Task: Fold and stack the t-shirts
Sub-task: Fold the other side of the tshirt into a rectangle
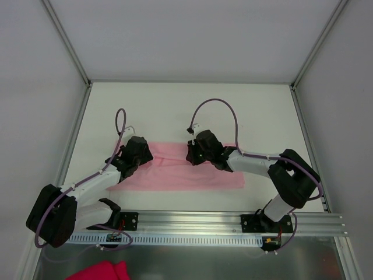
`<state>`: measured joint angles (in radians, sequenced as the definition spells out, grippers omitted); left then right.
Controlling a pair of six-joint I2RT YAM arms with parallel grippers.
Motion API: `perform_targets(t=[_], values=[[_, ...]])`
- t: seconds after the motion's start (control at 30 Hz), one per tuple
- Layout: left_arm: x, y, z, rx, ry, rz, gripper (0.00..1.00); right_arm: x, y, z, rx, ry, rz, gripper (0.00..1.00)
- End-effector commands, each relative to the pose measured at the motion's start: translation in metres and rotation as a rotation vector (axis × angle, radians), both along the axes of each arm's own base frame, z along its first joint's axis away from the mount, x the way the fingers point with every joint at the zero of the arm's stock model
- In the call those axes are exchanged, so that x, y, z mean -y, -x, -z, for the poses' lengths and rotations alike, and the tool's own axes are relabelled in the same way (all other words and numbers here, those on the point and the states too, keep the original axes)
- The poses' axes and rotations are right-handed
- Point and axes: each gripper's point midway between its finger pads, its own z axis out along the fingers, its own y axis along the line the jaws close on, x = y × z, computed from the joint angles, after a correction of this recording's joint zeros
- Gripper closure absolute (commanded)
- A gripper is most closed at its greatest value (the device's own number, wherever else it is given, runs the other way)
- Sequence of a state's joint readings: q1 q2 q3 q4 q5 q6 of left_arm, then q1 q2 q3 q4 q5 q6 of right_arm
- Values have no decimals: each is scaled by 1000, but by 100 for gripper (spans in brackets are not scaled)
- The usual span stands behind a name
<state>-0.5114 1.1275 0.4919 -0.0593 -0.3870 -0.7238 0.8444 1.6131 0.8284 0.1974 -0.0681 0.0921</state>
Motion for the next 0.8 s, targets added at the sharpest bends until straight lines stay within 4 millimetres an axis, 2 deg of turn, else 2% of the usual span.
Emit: perform_targets(t=[0.0, 0.03, 0.1, 0.23, 0.33, 0.37, 0.4, 0.43, 0.47, 0.5, 0.53, 0.57, 0.63, 0.67, 0.77], values=[[-8, -3, -2, 10, -38, -44, 43, -12, -7, -19, 55, -40, -19, 99], [-8, -3, -1, 4, -43, -47, 33, -12, -6, -19, 54, -42, -20, 99], [-9, -3, 2, -7, -54, -48, 27, -16, -6, -19, 48, -56, -30, 99], [-8, -3, 3, -2, -46, -45, 26, -25, -7, -19, 41, -79, -51, 99], [-11, -2, 2, -3, -58, -56, 26, -49, 0, -26, 9, -173, -128, 99], [-12, -2, 2, -1, -60, -62, 26, -53, 2, -23, -9, -188, -140, 95], [-16, 0, 2, -2, -74, -78, 25, -64, 0, -22, -18, -226, -152, 81], [-18, -1, 0, 7, -72, -88, 24, -72, 3, -21, -25, -250, -179, 75], [-19, 1, 0, 15, -68, -95, 24, -82, 14, -19, -48, -269, -223, 72], [-21, 2, 0, 21, -66, -104, 23, -92, 15, -24, -35, -294, -245, 66], [-22, 3, -3, 39, -58, -111, 21, -99, 18, -21, -36, -295, -257, 64], [-23, 2, -5, 52, -52, -114, 20, -106, 24, -9, -51, -279, -272, 61], [-26, 3, -8, 74, -49, -126, 19, -119, 24, -13, -45, -308, -296, 58], [-26, 2, -18, 108, -27, -136, 18, -123, 28, -7, -74, -315, -307, 58], [-34, 4, -40, 204, 15, -173, 12, -133, 28, -10, -73, -339, -330, 56]])
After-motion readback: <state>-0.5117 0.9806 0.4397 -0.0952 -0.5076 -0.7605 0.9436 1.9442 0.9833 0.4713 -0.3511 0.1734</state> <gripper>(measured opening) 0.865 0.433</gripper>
